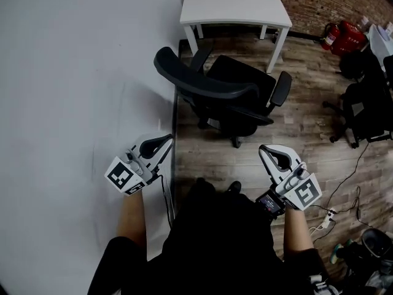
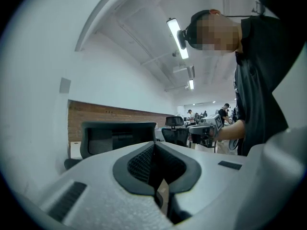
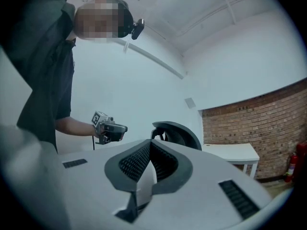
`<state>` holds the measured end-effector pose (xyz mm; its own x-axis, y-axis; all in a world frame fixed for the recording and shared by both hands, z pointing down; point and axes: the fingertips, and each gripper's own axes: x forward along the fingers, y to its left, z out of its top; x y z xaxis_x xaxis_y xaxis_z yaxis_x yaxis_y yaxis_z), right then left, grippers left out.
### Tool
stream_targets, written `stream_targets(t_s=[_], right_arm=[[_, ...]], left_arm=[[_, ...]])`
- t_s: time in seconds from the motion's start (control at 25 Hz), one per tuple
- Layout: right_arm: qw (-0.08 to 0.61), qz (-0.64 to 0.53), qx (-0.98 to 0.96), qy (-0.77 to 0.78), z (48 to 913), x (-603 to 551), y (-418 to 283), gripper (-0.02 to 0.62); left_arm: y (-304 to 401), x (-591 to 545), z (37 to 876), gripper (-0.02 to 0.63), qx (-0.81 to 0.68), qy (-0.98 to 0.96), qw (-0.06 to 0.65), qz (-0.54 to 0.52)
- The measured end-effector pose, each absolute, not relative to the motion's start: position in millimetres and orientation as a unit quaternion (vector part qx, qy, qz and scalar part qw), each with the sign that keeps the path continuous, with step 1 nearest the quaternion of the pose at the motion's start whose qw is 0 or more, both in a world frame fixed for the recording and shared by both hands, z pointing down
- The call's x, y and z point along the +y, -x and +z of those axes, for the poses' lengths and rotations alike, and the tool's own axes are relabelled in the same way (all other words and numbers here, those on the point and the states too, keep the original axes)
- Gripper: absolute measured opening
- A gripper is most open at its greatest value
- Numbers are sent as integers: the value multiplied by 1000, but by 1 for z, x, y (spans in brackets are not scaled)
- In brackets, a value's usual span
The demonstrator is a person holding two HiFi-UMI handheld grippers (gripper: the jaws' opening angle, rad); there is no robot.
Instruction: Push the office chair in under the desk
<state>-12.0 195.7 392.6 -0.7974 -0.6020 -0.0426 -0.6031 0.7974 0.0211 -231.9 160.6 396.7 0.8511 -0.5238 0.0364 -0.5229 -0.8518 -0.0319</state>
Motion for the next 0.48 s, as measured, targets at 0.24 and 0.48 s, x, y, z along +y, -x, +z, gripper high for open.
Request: stream_targets(t_s=[0.24, 0.48], right_arm=[[-45, 17, 932, 358, 394, 144, 4, 6], [-117, 17, 909, 401, 403, 106, 7, 105]], left_arm=[[254, 89, 379, 17, 226, 967, 47, -113], [279, 12, 378, 18, 147, 967, 85, -192]])
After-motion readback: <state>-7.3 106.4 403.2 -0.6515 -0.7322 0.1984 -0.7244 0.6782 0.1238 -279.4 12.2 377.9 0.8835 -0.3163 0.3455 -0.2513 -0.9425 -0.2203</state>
